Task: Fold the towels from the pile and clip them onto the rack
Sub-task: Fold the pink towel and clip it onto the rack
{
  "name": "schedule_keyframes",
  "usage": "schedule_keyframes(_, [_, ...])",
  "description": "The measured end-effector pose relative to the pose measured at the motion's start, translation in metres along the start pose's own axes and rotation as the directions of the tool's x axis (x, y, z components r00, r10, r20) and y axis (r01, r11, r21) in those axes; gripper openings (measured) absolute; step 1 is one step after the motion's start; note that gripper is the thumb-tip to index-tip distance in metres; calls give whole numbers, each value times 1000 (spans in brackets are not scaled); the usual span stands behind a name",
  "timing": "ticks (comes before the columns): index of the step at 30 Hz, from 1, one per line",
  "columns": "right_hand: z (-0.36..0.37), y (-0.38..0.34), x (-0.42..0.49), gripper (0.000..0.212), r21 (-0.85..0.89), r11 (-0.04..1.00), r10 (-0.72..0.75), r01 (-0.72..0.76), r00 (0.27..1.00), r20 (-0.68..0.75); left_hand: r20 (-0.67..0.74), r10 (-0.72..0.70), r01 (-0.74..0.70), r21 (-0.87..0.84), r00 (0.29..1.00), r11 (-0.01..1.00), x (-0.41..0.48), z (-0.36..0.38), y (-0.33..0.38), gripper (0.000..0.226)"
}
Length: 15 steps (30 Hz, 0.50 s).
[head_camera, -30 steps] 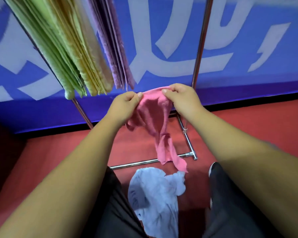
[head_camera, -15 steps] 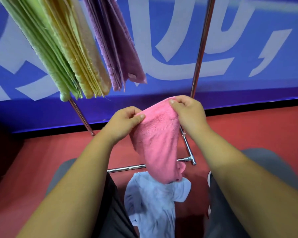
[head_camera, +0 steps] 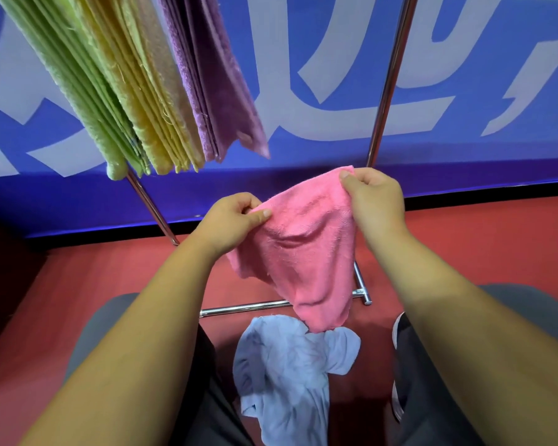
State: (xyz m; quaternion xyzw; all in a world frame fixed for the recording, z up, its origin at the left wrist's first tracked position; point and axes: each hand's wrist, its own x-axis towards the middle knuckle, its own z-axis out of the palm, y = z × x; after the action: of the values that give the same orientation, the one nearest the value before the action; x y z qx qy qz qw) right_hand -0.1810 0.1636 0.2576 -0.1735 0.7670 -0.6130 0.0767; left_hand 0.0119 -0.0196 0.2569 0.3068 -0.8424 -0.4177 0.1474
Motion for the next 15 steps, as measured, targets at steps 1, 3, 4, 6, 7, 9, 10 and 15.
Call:
schedule_keyframes(1, [3,-1,-2,24,-33,999,-19,20,999,26,-6,12,-12,-32,1000,999,-1,3,3,19])
schedule_keyframes(3, [11,-4,-10,21,-110,991,-62,74,991,115,-6,36,-36,-102,999,994,-2,10,7,15])
schedule_keyframes(4, [15,-5,-15,20,-143,984,-83,107,983,164,-3,51,-51,-131,999,990,-3,13,9,14])
schedule_keyframes(6, [25,-5,-25,18,-177,972,-109,154,965,239,5,89,-87,-165,996,982,-6,20,16,10])
schedule_keyframes(7, [29,-5,-30,17,-171,972,-112,162,957,268,7,107,-104,-165,994,981,-7,23,19,8])
schedule_keyframes(9, [37,-2,-35,17,-133,979,-105,152,947,305,10,130,-126,-161,992,979,-8,28,23,6])
schedule_keyframes(10, [40,-1,-37,17,-121,983,-96,140,945,312,11,135,-132,-165,991,978,-9,29,25,6])
schedule_keyframes(15, [40,1,-32,12,-121,987,-59,104,941,334,90,127,-108,-194,988,975,-5,29,22,20])
